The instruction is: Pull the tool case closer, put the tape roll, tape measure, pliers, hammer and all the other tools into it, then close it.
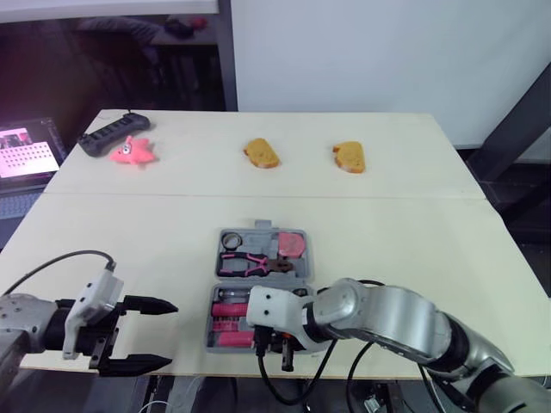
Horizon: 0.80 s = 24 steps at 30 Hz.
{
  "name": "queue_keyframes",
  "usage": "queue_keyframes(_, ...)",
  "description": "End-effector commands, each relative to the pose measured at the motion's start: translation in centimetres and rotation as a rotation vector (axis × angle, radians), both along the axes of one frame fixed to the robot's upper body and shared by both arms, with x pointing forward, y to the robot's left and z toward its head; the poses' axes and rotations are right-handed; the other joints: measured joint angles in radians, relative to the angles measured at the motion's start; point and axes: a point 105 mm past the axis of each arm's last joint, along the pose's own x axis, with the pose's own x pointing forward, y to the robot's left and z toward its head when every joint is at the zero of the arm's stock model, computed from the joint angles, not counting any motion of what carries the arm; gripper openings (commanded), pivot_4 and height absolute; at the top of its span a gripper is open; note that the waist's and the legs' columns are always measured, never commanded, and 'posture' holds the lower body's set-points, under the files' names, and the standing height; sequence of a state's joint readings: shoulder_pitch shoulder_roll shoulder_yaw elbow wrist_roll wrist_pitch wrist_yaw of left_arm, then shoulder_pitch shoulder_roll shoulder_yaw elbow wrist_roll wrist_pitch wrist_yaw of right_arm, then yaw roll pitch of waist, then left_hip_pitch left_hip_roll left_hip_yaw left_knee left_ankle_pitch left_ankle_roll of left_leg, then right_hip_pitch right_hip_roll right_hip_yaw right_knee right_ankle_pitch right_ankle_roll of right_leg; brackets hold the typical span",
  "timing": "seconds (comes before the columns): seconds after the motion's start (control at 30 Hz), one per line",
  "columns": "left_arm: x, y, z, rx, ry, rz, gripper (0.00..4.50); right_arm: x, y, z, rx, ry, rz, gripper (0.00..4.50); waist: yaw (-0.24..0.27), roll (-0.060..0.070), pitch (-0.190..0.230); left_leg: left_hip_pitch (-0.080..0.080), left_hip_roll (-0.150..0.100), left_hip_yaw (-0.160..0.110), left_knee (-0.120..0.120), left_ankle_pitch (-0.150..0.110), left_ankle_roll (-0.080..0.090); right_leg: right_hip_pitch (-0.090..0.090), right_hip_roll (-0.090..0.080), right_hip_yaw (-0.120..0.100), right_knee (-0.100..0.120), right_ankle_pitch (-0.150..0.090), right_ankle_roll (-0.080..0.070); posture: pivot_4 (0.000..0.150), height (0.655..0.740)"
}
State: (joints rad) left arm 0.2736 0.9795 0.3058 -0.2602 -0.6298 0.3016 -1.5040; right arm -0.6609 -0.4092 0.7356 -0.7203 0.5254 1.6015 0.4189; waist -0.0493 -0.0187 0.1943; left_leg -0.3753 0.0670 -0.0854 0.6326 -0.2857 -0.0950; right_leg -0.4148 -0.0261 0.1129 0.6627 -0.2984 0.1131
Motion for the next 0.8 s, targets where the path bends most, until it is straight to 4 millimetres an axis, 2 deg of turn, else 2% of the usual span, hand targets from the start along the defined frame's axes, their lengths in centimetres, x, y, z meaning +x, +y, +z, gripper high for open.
queue_keyframes(0.03,-0.1,0.0,0.6,0.028,-0.046,-0.039,4.50,-0.2,0.8,0.1,-0.006,-0.031,0.021,0.39,-0.002,0.000,0.000,0.000,0.000,0.000,0.000,0.000,0.000,0.000,0.000,0.000,0.001,0.000,0.000,0.150,0.7400)
queue_keyframes(0.33,0.0,-0.2,0.5,0.034,-0.066,-0.049,4.50,0.5,1.7,-1.1,-0.049,-0.057,0.021,0.39,-0.023,0.000,0.000,0.000,0.000,0.000,0.000,0.000,0.000,-0.001,0.000,0.000,0.001,0.000,0.001,0.150,0.7400)
queue_keyframes(0.8,-0.4,-0.2,0.4,0.043,-0.073,-0.038,4.50,0.2,3.3,-2.6,-0.020,-0.024,0.050,0.39,-0.026,0.000,0.000,-0.001,0.000,0.000,-0.001,0.000,0.000,-0.003,0.000,0.000,0.001,0.001,0.001,0.150,0.7400)
